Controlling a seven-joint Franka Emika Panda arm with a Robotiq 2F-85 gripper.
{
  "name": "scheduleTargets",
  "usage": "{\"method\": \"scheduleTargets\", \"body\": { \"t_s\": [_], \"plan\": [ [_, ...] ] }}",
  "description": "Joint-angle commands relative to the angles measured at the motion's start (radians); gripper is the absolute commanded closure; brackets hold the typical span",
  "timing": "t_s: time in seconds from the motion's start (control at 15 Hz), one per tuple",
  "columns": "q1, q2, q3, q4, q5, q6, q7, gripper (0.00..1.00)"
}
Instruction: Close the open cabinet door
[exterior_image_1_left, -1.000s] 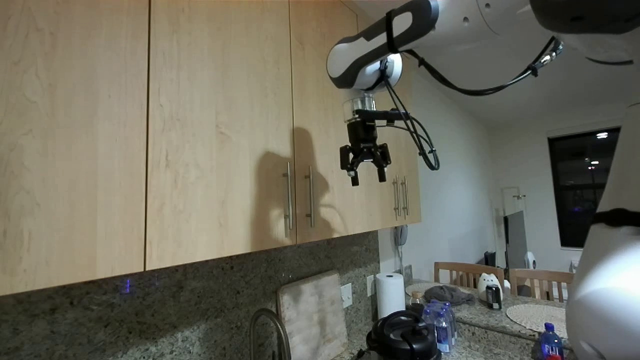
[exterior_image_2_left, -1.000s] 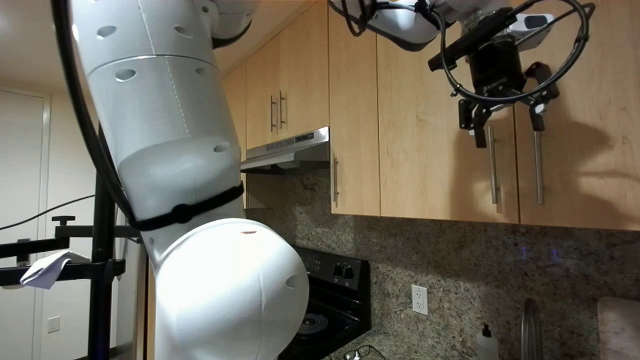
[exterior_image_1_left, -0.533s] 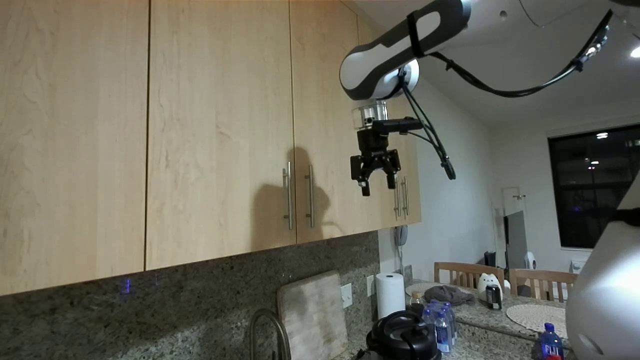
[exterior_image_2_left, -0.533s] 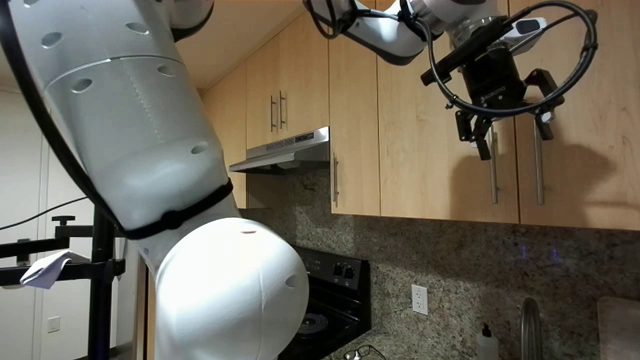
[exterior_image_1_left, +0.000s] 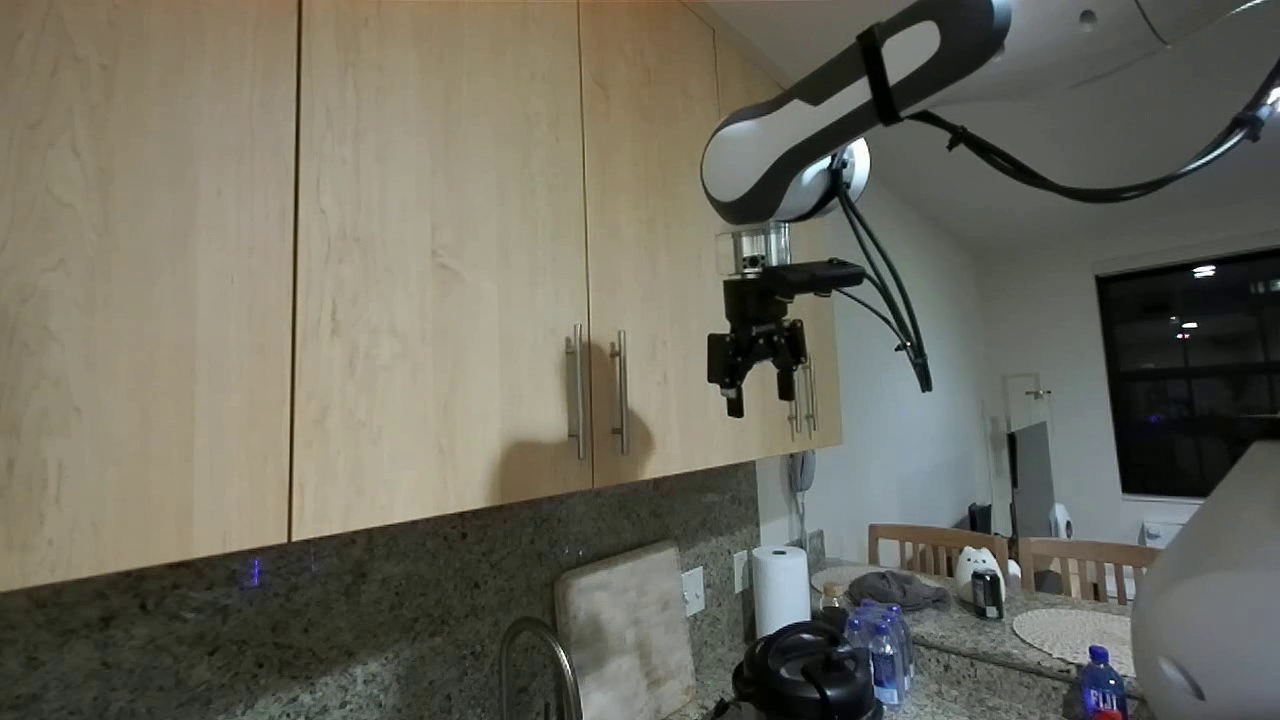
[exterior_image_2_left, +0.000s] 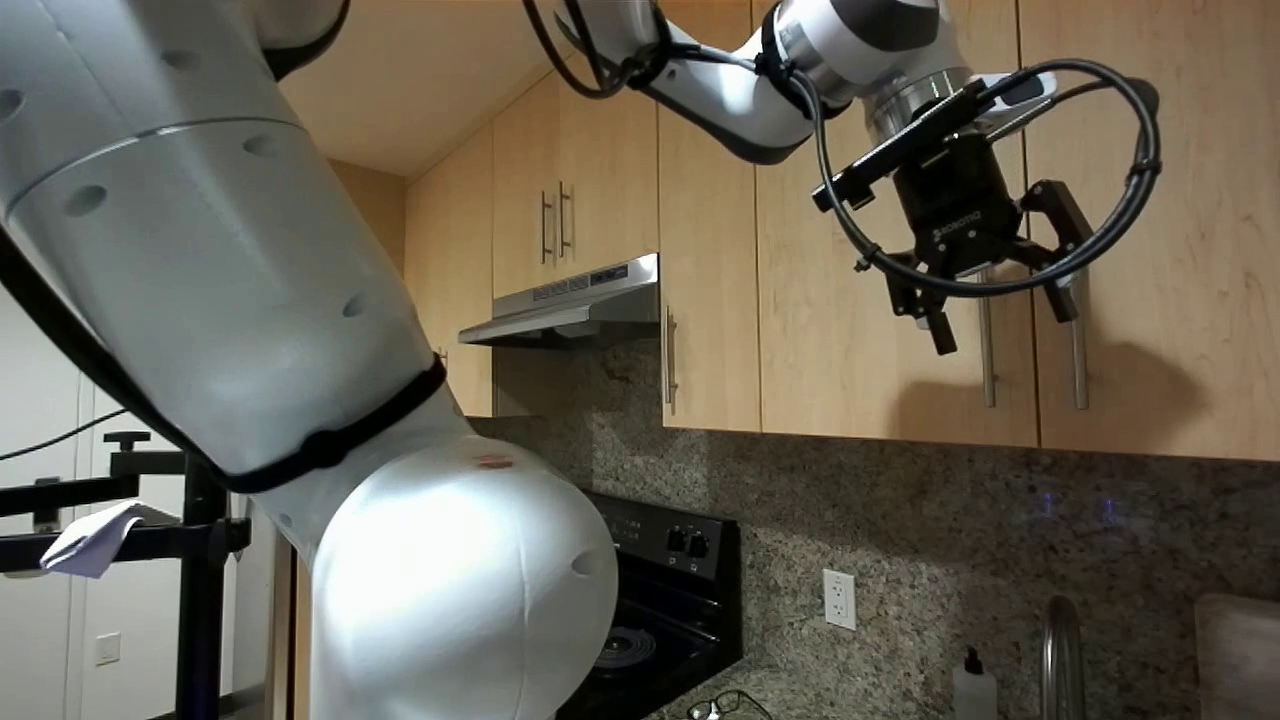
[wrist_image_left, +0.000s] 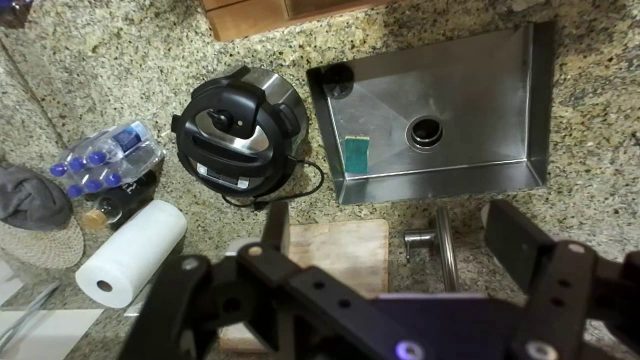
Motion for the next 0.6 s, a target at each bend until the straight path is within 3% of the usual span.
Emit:
{"method": "scheduleTargets", "body": {
  "t_s": [0.0,0.53],
  "plan": [
    [0.001,-0.071,0.005,-0.078,0.002,0.027,-0.042,0.0],
    [0.029,-0.159,-0.026,-0.174,0.046,0.021,-0.125,0.0]
  ]
}}
